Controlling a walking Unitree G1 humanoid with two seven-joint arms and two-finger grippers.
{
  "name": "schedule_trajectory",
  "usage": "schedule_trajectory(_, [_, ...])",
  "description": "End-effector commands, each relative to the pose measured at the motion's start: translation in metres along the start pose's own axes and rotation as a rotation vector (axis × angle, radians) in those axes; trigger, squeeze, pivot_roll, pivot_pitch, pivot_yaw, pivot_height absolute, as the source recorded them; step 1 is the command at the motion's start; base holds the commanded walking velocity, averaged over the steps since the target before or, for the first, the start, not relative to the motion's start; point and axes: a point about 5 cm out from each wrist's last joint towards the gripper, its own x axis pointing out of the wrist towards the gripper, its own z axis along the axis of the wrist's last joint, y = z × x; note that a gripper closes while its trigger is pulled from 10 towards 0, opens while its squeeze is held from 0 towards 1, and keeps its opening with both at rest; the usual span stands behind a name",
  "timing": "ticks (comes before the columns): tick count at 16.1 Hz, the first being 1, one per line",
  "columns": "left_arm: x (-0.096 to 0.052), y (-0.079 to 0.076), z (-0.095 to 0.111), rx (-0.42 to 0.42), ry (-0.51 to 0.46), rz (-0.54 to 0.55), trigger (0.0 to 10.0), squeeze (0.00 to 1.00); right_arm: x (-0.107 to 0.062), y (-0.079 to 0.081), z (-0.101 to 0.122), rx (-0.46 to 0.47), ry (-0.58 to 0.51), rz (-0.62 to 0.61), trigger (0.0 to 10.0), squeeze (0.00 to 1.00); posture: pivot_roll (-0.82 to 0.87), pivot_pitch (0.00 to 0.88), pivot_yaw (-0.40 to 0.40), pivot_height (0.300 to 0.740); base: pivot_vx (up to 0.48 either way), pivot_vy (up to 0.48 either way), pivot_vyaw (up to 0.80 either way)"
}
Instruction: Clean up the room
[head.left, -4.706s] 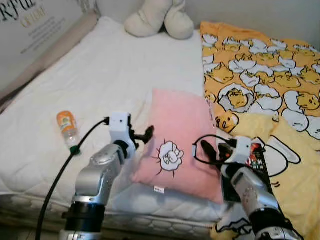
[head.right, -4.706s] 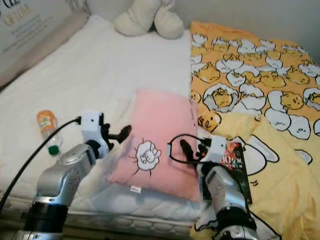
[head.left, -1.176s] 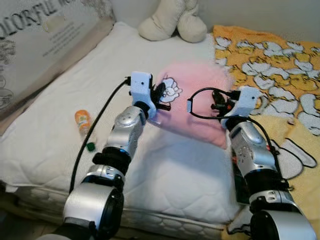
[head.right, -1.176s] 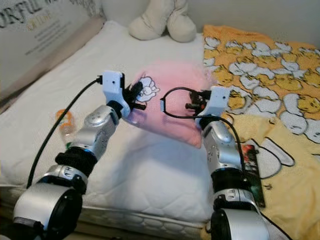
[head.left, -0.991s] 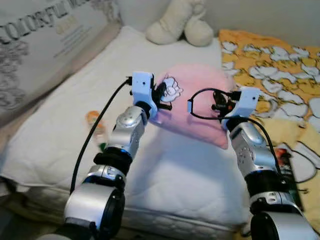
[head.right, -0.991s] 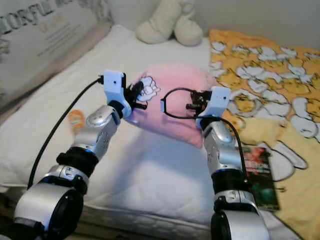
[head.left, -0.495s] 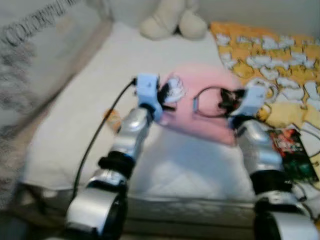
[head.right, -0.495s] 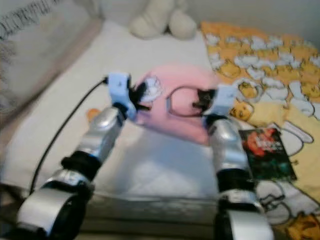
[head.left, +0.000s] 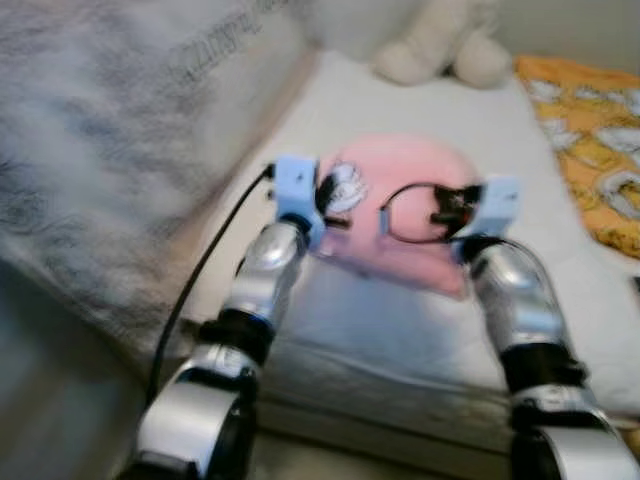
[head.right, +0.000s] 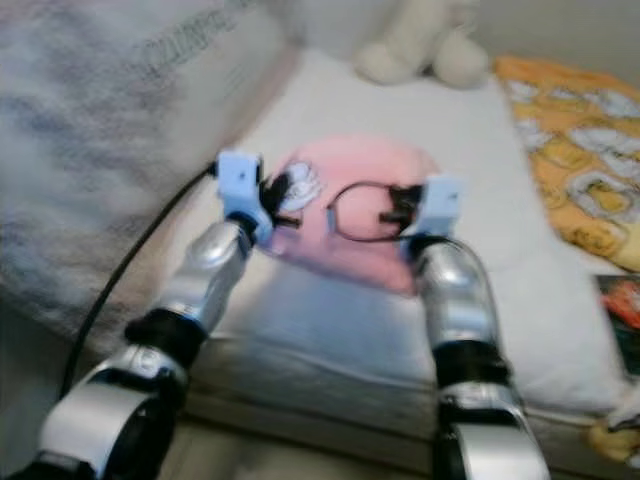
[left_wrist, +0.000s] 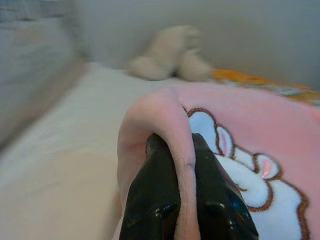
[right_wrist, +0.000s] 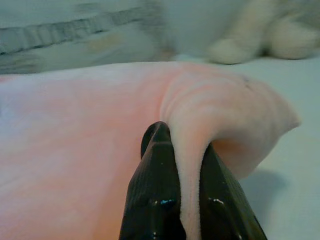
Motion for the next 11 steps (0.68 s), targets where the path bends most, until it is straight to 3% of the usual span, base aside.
schedule_trajectory(1, [0.0024, -0.0004, 0.0107, 0.010, -0.044, 0.015, 10.0, 0.00, -0.0011, -0.0115, 0.0113, -0.021, -0.036, -0.033, 10.0, 0.00, 0.16, 0.000, 0.007, 0.740, 0.000, 0.000, 0.00])
schedule_trajectory(2, [0.0019, -0.0001, 0.0099, 0.003, -0.045, 0.018, 10.0, 0.00, -0.0023, -0.0114, 0.0100, -0.020, -0.035, -0.033, 10.0, 0.00, 0.16, 0.000, 0.006, 0.740, 0.000, 0.000, 0.00])
schedule_trajectory(7, [0.0005, 0.0015, 0.0110, -0.008, -0.066, 0.063, 10.0, 0.00, -0.0028, -0.0097, 0.0099, -0.039, -0.039, -0.026, 10.0, 0.00, 0.17, 0.000, 0.004, 0.740, 0.477, 0.000, 0.00])
schedule_trajectory(11, [-0.0005, 0.0014, 0.0063, -0.009, -0.043, 0.070, 10.0, 0.00, -0.0039, -0.0095, 0.0067, -0.046, -0.030, -0.022, 10.0, 0.00, 0.17, 0.000, 0.006, 0.740, 0.480, 0.000, 0.54])
